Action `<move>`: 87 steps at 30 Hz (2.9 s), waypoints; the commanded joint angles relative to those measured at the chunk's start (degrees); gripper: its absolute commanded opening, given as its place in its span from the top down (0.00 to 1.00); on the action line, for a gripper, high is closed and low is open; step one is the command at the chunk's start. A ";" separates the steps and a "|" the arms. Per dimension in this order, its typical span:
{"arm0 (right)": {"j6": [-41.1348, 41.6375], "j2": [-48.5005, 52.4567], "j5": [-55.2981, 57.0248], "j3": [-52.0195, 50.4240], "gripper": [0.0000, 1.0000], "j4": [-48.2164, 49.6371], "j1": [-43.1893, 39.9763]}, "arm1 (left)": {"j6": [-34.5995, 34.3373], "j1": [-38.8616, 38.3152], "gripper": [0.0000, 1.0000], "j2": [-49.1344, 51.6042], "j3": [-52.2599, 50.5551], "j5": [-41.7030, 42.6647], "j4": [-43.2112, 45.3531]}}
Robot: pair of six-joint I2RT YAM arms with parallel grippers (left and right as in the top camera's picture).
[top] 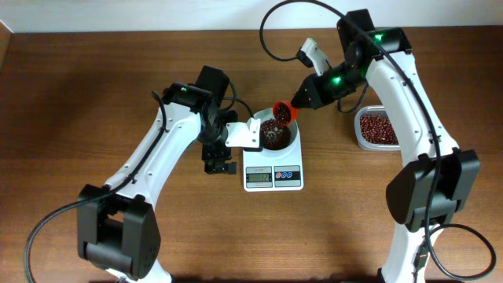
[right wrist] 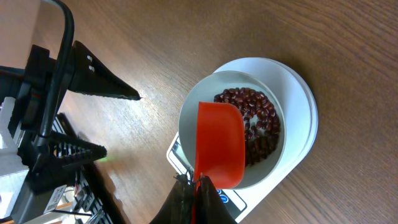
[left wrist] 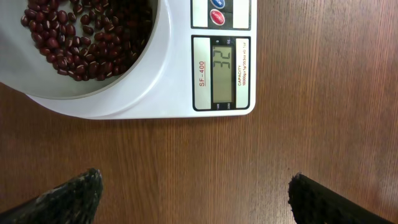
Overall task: Scoop item into bowl and weigh 50g on scale
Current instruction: 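Tilt the scoop with the right gripper to pour beans slowly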
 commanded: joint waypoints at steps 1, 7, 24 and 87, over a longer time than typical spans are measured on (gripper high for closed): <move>-0.55 -0.52 -0.33 0.98 0.96 -0.20 0.46 | 0.68 0.20 0.02 0.46 -0.39 1.05 -0.20; 2.32 -0.50 8.11 0.98 0.96 2.25 0.55 | 0.68 0.20 0.01 0.46 -0.39 1.05 -0.20; 1.97 -0.50 5.84 0.98 0.96 2.49 0.52 | 0.68 0.20 0.01 0.46 -0.39 1.05 -0.20; -0.42 -0.22 3.45 0.96 0.96 1.40 0.48 | 0.68 0.20 0.02 0.46 -0.39 1.05 -0.20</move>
